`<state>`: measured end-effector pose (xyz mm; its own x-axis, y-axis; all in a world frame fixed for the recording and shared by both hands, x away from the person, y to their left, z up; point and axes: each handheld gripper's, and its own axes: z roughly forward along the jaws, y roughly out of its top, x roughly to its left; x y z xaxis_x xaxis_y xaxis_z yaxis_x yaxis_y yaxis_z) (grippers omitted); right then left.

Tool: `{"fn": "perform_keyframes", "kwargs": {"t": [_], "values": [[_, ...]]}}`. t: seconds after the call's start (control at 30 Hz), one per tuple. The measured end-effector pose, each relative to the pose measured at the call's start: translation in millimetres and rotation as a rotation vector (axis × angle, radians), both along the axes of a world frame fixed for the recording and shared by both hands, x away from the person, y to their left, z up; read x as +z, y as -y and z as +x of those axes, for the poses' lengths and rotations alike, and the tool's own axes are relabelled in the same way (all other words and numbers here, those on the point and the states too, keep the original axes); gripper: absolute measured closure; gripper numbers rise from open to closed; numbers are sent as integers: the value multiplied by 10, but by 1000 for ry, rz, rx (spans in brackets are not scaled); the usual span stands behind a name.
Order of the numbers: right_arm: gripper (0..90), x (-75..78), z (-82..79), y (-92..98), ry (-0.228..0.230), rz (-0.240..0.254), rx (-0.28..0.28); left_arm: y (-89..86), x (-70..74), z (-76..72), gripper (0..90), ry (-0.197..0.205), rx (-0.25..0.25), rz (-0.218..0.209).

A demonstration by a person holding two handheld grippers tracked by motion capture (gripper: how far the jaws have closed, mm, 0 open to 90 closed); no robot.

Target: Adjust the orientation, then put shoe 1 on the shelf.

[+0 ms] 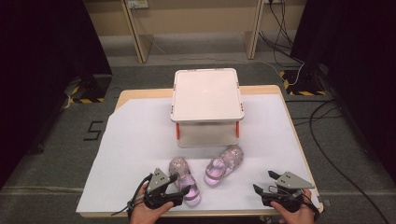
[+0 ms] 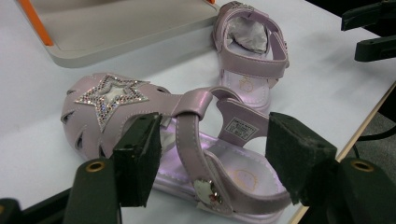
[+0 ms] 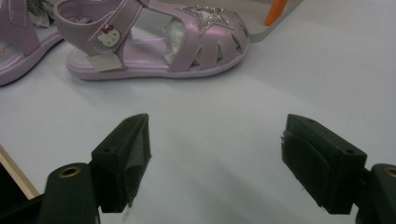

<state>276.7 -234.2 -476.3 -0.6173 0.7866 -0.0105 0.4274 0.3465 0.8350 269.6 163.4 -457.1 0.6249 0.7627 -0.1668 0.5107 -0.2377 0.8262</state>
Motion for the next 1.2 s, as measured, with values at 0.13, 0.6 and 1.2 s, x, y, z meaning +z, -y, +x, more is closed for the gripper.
{"fn": "perform_keyframes", "kwargs": {"t": [0.13, 0.6, 1.2], "values": [[245, -1, 2, 0, -1, -1, 3, 29, -14, 18, 417, 10, -5, 16], [246, -3, 2, -35, -4, -7, 16, -60, -57, 25, 661, 51, -33, 67], [246, -3, -13, -47, 2, -22, 31, -233, -32, 70, 744, 80, -26, 100]]}}
